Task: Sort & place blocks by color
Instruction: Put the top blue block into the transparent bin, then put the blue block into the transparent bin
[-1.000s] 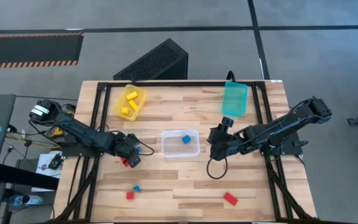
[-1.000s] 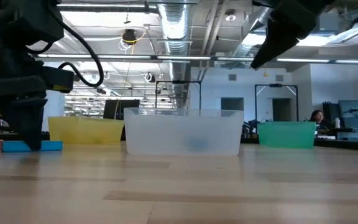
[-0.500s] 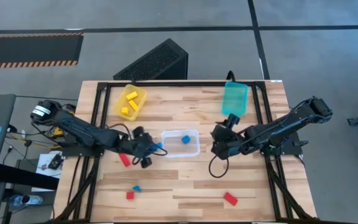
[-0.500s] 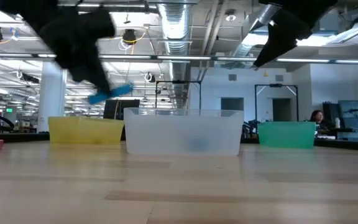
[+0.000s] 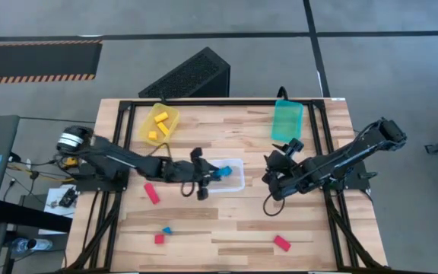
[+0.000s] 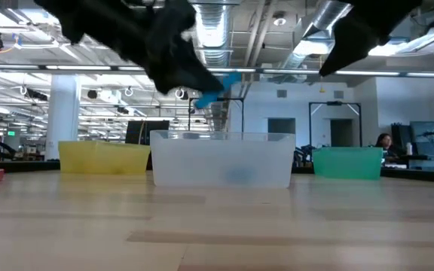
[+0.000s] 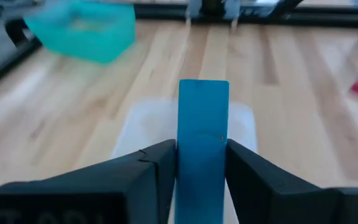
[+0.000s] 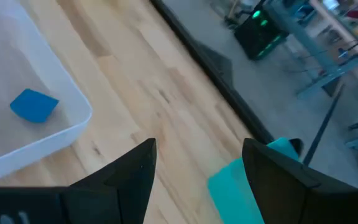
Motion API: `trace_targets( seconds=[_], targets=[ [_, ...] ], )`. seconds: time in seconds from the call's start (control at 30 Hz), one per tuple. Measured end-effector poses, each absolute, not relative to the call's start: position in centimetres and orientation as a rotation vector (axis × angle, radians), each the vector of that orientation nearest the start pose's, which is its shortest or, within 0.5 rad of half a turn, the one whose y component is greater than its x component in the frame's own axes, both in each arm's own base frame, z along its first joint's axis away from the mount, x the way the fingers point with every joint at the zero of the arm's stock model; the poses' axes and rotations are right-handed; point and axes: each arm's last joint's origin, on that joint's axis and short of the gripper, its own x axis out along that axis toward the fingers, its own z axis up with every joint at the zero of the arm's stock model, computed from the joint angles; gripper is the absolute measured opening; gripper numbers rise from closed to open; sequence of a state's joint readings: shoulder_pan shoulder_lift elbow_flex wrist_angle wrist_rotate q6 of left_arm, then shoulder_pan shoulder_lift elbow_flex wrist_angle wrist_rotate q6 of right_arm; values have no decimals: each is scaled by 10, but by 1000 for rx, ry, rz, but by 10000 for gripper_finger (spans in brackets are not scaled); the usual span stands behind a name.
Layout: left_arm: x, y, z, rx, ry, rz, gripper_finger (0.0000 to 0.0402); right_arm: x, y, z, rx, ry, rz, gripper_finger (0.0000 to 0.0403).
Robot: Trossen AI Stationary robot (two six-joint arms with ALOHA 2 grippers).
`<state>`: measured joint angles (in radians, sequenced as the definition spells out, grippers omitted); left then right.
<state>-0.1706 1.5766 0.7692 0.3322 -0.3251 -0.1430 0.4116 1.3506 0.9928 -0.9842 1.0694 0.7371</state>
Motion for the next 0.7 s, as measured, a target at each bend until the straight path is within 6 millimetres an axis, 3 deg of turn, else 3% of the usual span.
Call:
trace_targets(
  seconds=[0.13,0.27,0.4,0.53,0.63,0.7],
  targets=[
    [328,-37,171,-66,465,205,154,219,70,252,-273,718,-855,260],
    [330,-35,175,-83,496,153,193,219,70,252,-273,720,-856,260],
    [323,-43,193,-72,546,90,216,219,69,251,-273,721,-856,260],
    [297,-66,215,-75,629,-14,221,219,69,251,-266,720,-857,259],
    [272,-96,229,-95,674,-116,221,219,70,251,-244,714,-862,259],
    [257,-120,226,-70,724,-171,221,219,70,251,-228,719,-854,259]
  ],
)
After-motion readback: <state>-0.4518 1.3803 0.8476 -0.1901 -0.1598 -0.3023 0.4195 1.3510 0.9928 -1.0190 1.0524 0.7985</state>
